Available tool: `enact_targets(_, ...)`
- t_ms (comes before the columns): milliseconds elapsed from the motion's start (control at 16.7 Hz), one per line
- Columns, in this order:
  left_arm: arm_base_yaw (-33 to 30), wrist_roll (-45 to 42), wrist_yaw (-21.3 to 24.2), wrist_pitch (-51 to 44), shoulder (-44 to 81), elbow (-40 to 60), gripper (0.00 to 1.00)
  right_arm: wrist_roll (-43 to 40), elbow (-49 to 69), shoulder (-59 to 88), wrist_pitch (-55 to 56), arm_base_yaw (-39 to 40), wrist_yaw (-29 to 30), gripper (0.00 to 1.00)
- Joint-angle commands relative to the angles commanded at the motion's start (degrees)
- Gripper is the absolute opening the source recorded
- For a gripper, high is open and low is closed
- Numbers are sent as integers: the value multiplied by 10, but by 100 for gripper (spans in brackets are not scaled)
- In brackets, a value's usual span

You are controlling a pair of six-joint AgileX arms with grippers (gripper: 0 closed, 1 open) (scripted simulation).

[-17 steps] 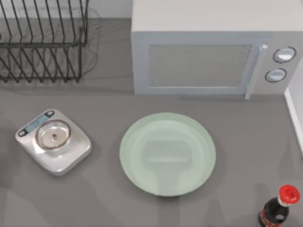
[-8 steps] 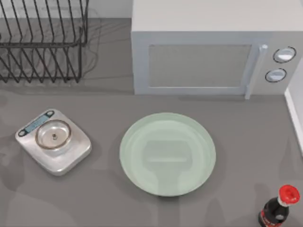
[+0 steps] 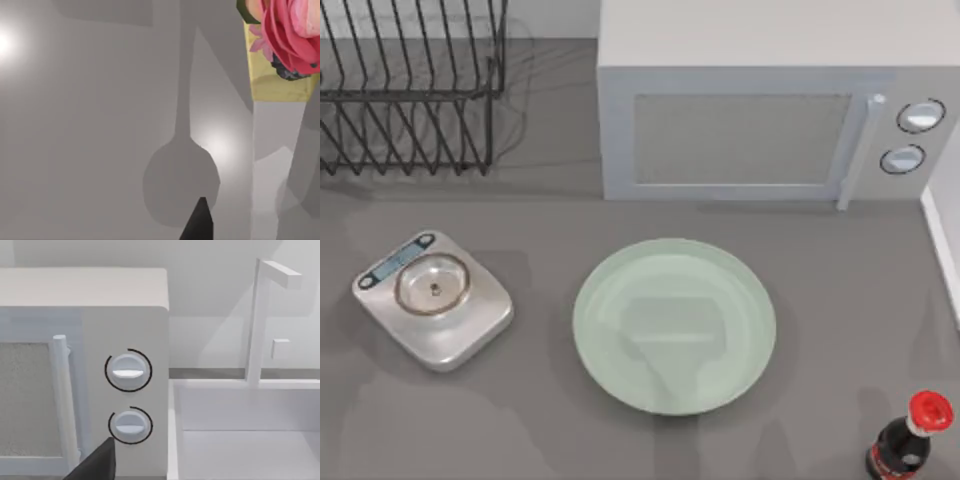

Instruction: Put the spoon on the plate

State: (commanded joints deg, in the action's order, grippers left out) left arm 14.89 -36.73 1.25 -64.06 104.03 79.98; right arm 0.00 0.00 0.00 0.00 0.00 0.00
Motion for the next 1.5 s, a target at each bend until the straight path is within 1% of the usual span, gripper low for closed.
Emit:
enact_targets(180,-109,-19,1,-13,44,51,0,0,0,0,0,0,0,100)
enact_targets(540,-427,-64,6,-50,141,163,0,0,0,0,0,0,0,100)
enact_targets(660,-505,-75,6,-53,172,197,0,0,0,0,0,0,0,100)
enact_targets(780,-561,-83,6,-48,199,226,0,0,0,0,0,0,0,100)
enact_targets(840,-580,-85,5,-45,210,238,0,0,0,0,0,0,0,100)
enact_targets(960,-599,-88,4,-40,222,252,0,0,0,0,0,0,0,100)
enact_targets(1500,-601,-91,11,-41,218,248,0,0,0,0,0,0,0,100)
